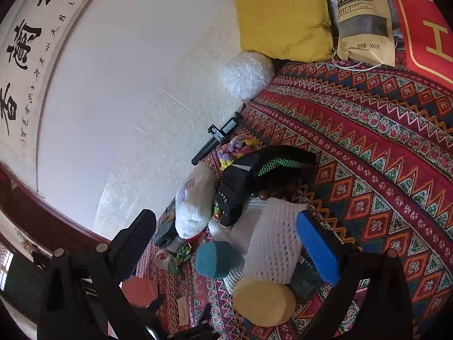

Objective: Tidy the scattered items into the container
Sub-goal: 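Grasp the teal glasses case with the left tool while the right tool reaches the yellow sponge, then carry the teal case into the pink box with the left tool while the right tool grasps the yellow sponge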

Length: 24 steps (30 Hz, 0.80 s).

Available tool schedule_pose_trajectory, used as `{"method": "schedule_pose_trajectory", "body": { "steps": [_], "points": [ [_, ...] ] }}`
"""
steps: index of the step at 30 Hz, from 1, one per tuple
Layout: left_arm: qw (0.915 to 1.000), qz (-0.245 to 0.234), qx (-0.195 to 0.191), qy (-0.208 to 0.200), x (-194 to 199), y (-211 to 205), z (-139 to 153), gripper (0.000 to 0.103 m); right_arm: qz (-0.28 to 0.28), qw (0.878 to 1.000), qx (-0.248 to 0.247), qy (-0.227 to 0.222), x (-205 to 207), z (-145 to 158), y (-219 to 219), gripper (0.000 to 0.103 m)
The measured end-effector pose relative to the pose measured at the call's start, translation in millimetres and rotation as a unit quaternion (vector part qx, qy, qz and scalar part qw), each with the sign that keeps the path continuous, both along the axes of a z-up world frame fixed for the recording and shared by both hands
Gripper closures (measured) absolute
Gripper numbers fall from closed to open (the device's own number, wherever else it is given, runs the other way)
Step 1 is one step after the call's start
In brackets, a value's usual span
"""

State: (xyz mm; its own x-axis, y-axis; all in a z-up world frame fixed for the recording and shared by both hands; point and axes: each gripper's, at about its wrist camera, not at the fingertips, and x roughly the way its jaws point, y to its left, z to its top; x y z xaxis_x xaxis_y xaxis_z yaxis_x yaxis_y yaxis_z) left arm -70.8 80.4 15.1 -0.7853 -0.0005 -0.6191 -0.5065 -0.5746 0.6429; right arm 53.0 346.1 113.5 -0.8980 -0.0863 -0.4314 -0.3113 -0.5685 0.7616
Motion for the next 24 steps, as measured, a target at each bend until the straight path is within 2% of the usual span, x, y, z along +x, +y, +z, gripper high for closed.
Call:
{"method": "schedule_pose_trajectory", "body": {
  "steps": [4, 7, 8, 9, 10, 12, 13, 14, 16, 17, 19, 21, 24],
  "points": [
    [0.9955, -0.085, -0.020, 0.037, -17, 31, 1, 0.003, 0.003, 0.999, -0.034, 0.011, -4, -6, 9, 0.003],
    [0.9872, -0.142, -0.052, 0.050, -22, 53, -5, 0.002, 0.005, 0.998, -0.055, 0.016, -11, -11, 14, 0.003],
    [0.9857, -0.155, -0.054, 0.041, -24, 55, -4, 0.004, 0.006, 0.998, -0.059, 0.018, -12, -11, 16, 0.003],
    [0.9864, -0.158, -0.046, 0.004, -29, 54, -1, 0.030, 0.007, 0.998, -0.061, 0.020, -13, -12, 18, 0.003],
    [0.9884, -0.147, -0.039, -0.013, -33, 52, 2, 0.050, 0.006, 0.998, -0.062, 0.021, -13, -12, 21, 0.003],
    [0.9924, -0.119, -0.025, -0.020, -35, 44, 11, 0.054, 0.009, 0.998, -0.056, 0.018, -13, -12, 25, 0.005],
    [0.9938, -0.105, -0.003, -0.035, -34, 37, 19, 0.054, 0.014, 0.998, -0.051, 0.017, -14, -11, 26, 0.012],
    [0.9945, -0.090, 0.026, -0.048, -31, 28, 28, 0.055, 0.019, 0.999, -0.046, 0.015, -14, -10, 26, 0.017],
    [0.9909, -0.049, 0.101, -0.074, -23, 1, 51, 0.064, 0.034, 0.999, -0.038, 0.010, -17, -8, 22, 0.023],
    [0.9848, -0.022, 0.147, -0.089, -19, -16, 62, 0.065, 0.044, 0.998, -0.033, 0.008, -18, -8, 19, 0.026],
    [0.9633, 0.029, 0.239, -0.119, -8, -56, 80, 0.066, 0.073, 0.997, -0.014, -0.002, -24, -5, 6, 0.027],
    [0.9342, 0.072, 0.319, -0.142, 7, -101, 91, 0.066, 0.099, 0.995, 0.014, -0.017, -29, -4, -11, 0.028],
    [0.8884, 0.128, 0.409, -0.166, 25, -167, 94, 0.066, 0.152, 0.985, 0.063, -0.048, -35, -7, -43, 0.028]
  ]
}}
